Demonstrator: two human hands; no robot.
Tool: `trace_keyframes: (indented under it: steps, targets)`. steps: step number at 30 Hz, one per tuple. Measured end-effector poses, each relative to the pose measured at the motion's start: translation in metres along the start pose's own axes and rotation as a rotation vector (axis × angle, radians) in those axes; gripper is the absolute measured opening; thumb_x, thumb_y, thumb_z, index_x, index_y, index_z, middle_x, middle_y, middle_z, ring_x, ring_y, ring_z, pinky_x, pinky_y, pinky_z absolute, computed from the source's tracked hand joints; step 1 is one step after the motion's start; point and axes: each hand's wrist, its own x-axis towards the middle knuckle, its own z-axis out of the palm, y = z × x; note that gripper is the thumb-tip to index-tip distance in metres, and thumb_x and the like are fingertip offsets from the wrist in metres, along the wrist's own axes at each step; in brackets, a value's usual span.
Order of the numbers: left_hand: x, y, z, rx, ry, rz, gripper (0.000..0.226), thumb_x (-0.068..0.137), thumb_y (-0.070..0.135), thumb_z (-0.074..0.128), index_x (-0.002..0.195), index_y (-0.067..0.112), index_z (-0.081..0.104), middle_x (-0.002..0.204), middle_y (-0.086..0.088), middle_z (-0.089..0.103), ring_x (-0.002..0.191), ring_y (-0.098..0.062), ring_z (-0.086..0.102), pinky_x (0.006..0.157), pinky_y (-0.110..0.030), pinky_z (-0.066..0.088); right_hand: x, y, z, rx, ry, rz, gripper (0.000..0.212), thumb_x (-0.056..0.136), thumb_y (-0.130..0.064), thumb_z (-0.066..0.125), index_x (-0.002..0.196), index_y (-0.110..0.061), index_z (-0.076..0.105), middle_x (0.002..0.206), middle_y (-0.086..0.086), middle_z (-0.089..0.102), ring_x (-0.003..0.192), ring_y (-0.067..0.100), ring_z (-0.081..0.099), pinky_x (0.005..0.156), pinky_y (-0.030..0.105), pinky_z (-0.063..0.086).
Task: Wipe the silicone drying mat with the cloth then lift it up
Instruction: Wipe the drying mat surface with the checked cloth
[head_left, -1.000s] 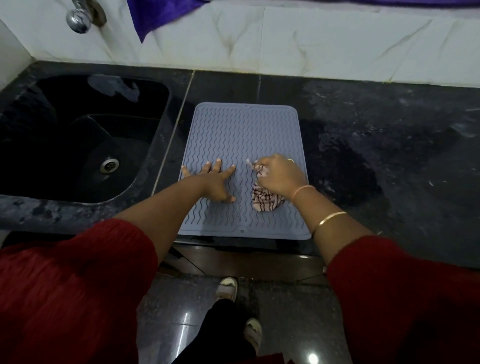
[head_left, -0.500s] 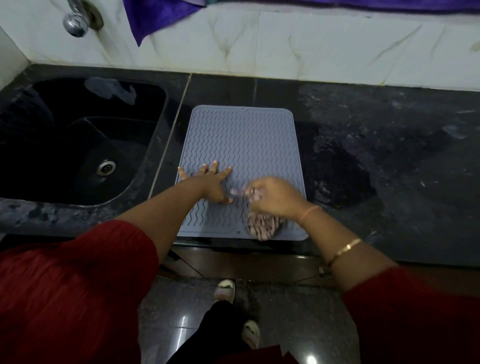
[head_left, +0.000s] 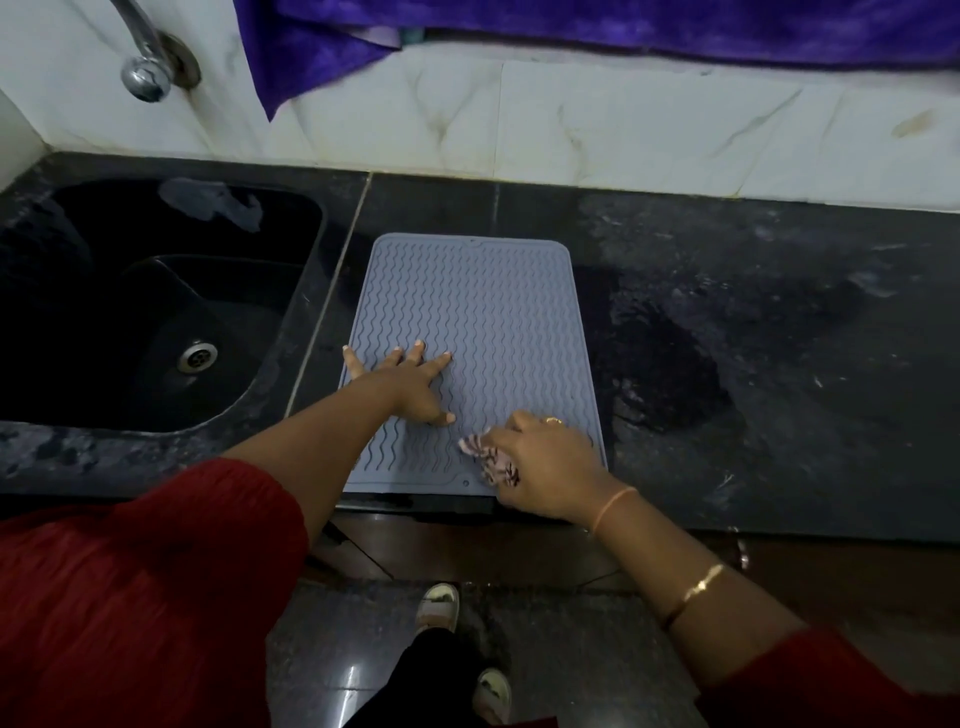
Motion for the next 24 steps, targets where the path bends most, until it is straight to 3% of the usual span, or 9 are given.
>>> trace_keyframes:
  steps: [3,6,9,13,15,17,19,21,24]
  targets:
    - [0.000,0.000,-0.001,-0.001,0.001,-0.009,0.095,0.081,0.069,0.052,0.148,0.043,-0.010,0.159,0.004,-0.018,0.147,-0.023,-0.012,0.104,-0.072,-0.014,-0.012,-0.002,-0.003,0.099,-0.065,-0.050,0.047,0.075,-0.041,0.067,0.119,-0.026,0.055,0.111,0.001,0.051,0.100,0.022,0.053,0.078,0.033,0.045]
    - [0.000,0.001,-0.003,0.017,-0.012,-0.012,0.096,0.081,0.070,0.052,0.149,0.042,-0.010,0.159,0.003,-0.018,0.147,-0.024,-0.011,0.104,-0.071,-0.014,-0.012,0.000,-0.010,0.404,-0.092,0.015,0.031,0.073,-0.035,0.071,0.101,-0.025,0.063,0.100,-0.001,0.061,0.092,0.017,0.059,0.078,0.034,0.051]
    - [-0.001,0.005,-0.009,0.083,-0.009,-0.010,0.097,0.080,0.070,0.053,0.151,0.038,-0.006,0.161,0.000,-0.011,0.148,-0.027,-0.001,0.105,-0.071,-0.013,0.002,0.007,-0.015,0.781,0.050,0.172,0.022,0.075,-0.031,0.074,0.093,-0.021,0.065,0.093,-0.001,0.069,0.086,0.014,0.066,0.081,0.035,0.055]
    - [0.000,0.019,-0.024,0.222,0.033,-0.017,0.095,0.076,0.068,0.060,0.151,0.029,0.016,0.157,-0.004,0.022,0.143,-0.028,0.024,0.109,-0.066,-0.009,0.029,0.027,-0.035,1.221,0.227,0.404,0.026,0.077,-0.020,0.075,0.099,-0.009,0.065,0.093,0.008,0.071,0.083,0.021,0.070,0.078,0.035,0.058]
    - [0.009,0.021,-0.035,0.209,0.009,-0.026,0.091,0.075,0.065,0.064,0.148,0.027,0.026,0.152,-0.005,0.032,0.141,-0.028,0.028,0.111,-0.065,-0.005,0.042,0.035,-0.045,1.367,0.268,0.491,0.022,0.079,-0.021,0.073,0.095,-0.009,0.064,0.090,0.011,0.071,0.078,0.022,0.069,0.073,0.033,0.057]
    - [0.024,0.019,-0.048,0.159,-0.038,-0.014,0.086,0.076,0.064,0.064,0.146,0.025,0.033,0.151,-0.004,0.033,0.141,-0.028,0.027,0.111,-0.066,-0.001,0.059,0.043,-0.051,1.428,0.361,0.596,0.019,0.081,-0.025,0.069,0.087,-0.008,0.064,0.085,0.012,0.071,0.073,0.023,0.068,0.068,0.031,0.056]
    - [0.038,0.013,-0.061,0.108,-0.036,0.005,0.081,0.080,0.065,0.058,0.144,0.021,0.037,0.150,-0.005,0.035,0.140,-0.029,0.028,0.111,-0.066,0.004,0.077,0.053,-0.058,1.464,0.456,0.713,0.028,0.081,-0.031,0.065,0.089,-0.004,0.067,0.089,0.014,0.071,0.078,0.026,0.069,0.075,0.036,0.057]
    - [0.050,0.008,-0.074,0.056,0.037,0.011,0.079,0.082,0.068,0.051,0.142,0.018,0.040,0.146,-0.006,0.041,0.137,-0.029,0.034,0.113,-0.062,0.012,0.094,0.064,-0.066,1.476,0.502,0.795,0.038,0.076,-0.040,0.064,0.089,-0.004,0.069,0.089,0.013,0.073,0.083,0.029,0.070,0.083,0.044,0.056]
    - [0.069,0.001,-0.090,0.026,0.113,0.045,0.078,0.082,0.065,0.055,0.142,0.017,0.039,0.145,-0.007,0.043,0.134,-0.029,0.037,0.113,-0.056,0.020,0.114,0.077,-0.078,1.466,0.551,0.832,0.034,0.075,-0.038,0.062,0.083,-0.006,0.070,0.085,0.012,0.073,0.081,0.029,0.070,0.084,0.047,0.056]
